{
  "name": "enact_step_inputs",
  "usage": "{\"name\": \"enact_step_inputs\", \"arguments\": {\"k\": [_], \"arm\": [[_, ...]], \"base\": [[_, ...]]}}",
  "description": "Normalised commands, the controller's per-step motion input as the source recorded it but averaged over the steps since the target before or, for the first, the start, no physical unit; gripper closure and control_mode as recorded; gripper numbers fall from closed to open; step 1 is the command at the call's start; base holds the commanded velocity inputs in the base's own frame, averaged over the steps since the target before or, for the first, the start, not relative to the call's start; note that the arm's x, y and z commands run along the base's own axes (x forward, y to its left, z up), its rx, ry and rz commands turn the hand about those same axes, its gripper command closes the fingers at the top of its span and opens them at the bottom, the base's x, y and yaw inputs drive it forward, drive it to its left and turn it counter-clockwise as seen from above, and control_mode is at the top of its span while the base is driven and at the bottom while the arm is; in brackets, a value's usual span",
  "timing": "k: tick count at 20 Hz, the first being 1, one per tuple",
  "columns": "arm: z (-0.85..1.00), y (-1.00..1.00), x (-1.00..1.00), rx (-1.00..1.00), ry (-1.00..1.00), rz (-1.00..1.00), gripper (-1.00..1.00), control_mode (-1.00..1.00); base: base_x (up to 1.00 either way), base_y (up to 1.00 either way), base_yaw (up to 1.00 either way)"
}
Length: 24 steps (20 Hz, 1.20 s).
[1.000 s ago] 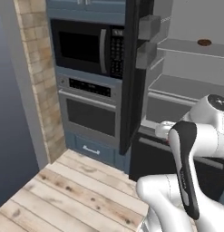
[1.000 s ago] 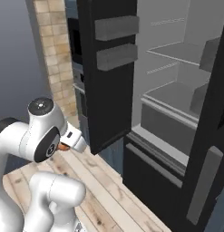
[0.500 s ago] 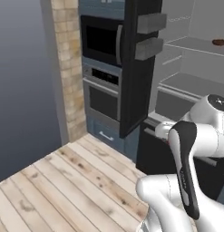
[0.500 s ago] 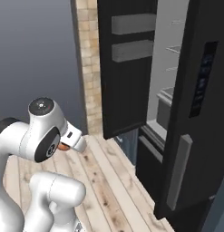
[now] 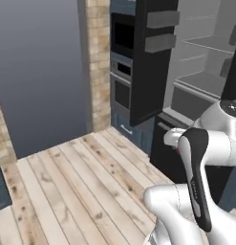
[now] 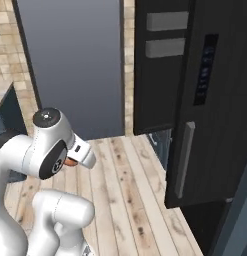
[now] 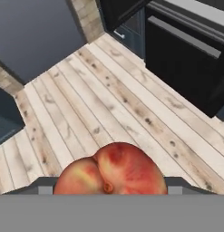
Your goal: Pick up each peach from the fridge and place one peach on each plate on the dining counter.
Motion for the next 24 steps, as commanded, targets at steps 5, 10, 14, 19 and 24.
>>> {"name": "enact_step_inputs", "arguments": {"k": [5, 10, 14, 19, 24], "arm": [[0.00, 0.00, 0.00, 0.00, 0.00, 0.00, 1.00, 1.00], [0.00, 0.00, 0.00, 0.00, 0.00, 0.00, 1.00, 1.00], [0.00, 0.00, 0.00, 0.00, 0.00, 0.00, 1.00, 1.00], [0.00, 0.00, 0.00, 0.00, 0.00, 0.00, 1.00, 1.00], [0.00, 0.00, 0.00, 0.00, 0.00, 0.00, 1.00, 1.00]], "base": [[-0.88, 0.00, 0.46], [-0.85, 0.00, 0.47], [-0.90, 0.00, 0.43], [-1.00, -0.04, 0.38], [-1.00, -0.13, 0.28]]}}
